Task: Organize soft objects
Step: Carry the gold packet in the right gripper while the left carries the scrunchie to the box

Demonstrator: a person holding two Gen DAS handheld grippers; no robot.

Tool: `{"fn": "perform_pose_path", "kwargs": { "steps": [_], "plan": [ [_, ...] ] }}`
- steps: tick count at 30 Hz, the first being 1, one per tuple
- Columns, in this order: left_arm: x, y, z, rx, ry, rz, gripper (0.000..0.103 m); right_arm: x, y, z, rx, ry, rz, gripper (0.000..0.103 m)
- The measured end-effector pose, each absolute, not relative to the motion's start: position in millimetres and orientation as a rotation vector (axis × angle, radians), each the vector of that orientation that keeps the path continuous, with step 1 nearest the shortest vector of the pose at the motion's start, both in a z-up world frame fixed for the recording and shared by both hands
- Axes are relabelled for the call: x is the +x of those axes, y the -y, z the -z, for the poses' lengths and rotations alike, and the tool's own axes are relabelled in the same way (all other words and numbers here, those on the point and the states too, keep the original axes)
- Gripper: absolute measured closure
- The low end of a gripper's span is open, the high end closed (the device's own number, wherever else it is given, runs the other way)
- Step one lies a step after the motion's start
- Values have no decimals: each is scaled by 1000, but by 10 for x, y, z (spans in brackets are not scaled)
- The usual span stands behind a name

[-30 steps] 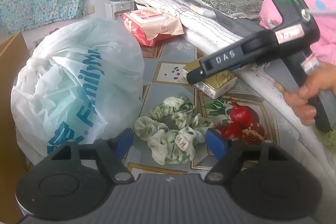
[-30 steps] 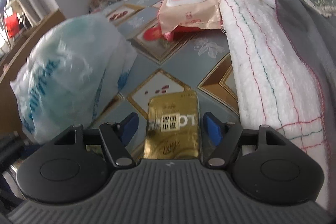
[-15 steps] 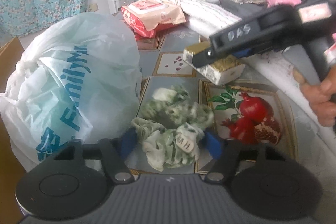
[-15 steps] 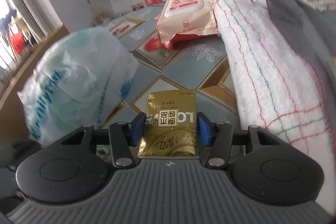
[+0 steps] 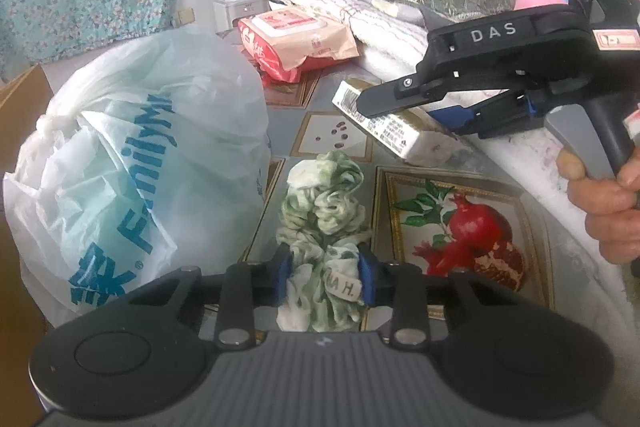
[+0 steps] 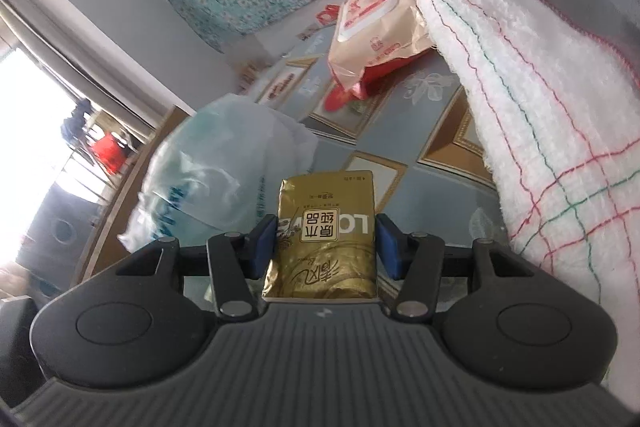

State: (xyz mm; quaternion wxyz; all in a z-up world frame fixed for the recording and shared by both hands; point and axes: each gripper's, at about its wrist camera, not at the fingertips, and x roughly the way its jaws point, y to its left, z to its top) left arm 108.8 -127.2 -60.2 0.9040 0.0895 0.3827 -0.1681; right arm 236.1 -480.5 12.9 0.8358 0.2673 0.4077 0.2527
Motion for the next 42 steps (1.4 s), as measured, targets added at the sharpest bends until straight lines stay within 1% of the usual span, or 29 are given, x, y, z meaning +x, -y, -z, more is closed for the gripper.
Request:
{"fn": "perform_pose_path", "kwargs": {
  "steps": [9,26,35,42],
  "plan": [
    [980,1259,473,169,-753,351,69,2290,4813,-272,599,-825,-588,52],
    [917,1231,436,162,-741,343,69,2205,4851,-386,616,-800,-620,51],
    [815,1188,213,141,-686,351,69,2106,4877,-593,640,-751,-671,51],
    [681,986,-34,69,-652,357,69,1972,4859,-811,652,-711,-727,51]
  ]
}}
